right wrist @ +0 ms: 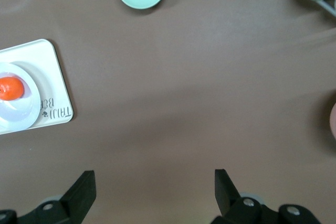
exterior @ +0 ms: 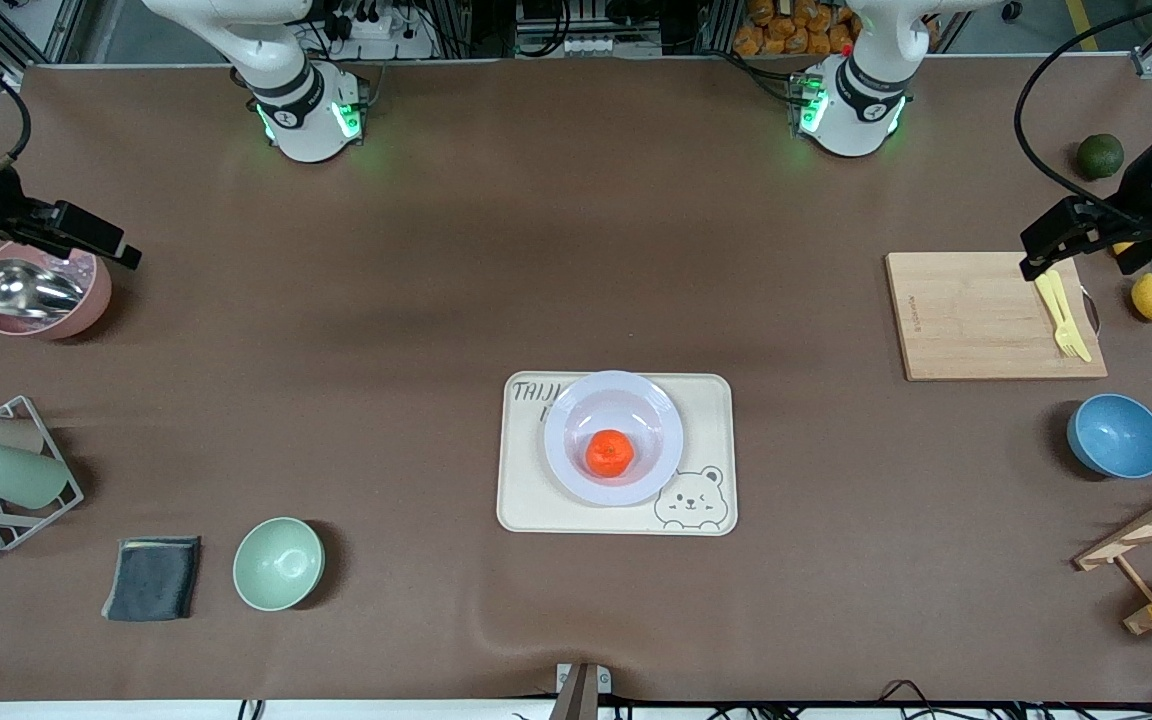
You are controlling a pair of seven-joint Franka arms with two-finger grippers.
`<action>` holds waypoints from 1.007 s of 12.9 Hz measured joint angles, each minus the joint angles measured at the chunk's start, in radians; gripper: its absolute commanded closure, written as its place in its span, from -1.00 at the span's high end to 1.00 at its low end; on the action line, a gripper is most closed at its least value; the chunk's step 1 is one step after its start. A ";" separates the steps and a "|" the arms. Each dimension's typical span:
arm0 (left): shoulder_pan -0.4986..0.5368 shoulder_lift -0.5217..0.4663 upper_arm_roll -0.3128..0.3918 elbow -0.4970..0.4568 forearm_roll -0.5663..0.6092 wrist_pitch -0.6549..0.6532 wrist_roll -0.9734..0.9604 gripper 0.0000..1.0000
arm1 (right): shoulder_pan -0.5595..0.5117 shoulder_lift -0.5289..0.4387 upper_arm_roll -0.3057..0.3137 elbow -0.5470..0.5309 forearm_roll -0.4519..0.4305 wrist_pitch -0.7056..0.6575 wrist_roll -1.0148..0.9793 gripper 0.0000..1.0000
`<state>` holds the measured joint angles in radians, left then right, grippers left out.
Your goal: Place orange and plate with both arms
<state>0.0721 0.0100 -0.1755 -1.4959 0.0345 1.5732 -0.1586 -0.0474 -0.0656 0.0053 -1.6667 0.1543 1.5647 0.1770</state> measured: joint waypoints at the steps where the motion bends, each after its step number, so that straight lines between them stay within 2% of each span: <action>1: 0.000 -0.005 0.000 -0.005 0.000 0.000 0.000 1.00 | 0.001 0.001 0.002 0.005 -0.017 0.013 -0.002 1.00; 4: 0.007 -0.012 0.000 -0.025 -0.005 -0.001 0.001 1.00 | 0.002 0.012 0.007 0.007 -0.035 0.042 -0.005 1.00; 8: 0.023 -0.011 -0.001 -0.035 -0.019 0.000 0.030 1.00 | 0.021 0.016 0.027 0.020 -0.158 0.049 -0.016 1.00; 13: 0.021 -0.012 -0.006 -0.031 -0.019 0.000 0.031 1.00 | 0.024 0.018 0.034 0.021 -0.171 0.052 -0.022 1.00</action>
<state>0.0929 -0.0015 -0.1820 -1.5268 0.0154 1.5736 -0.1280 -0.0230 -0.0476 0.0388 -1.6459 -0.0164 1.6172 0.1549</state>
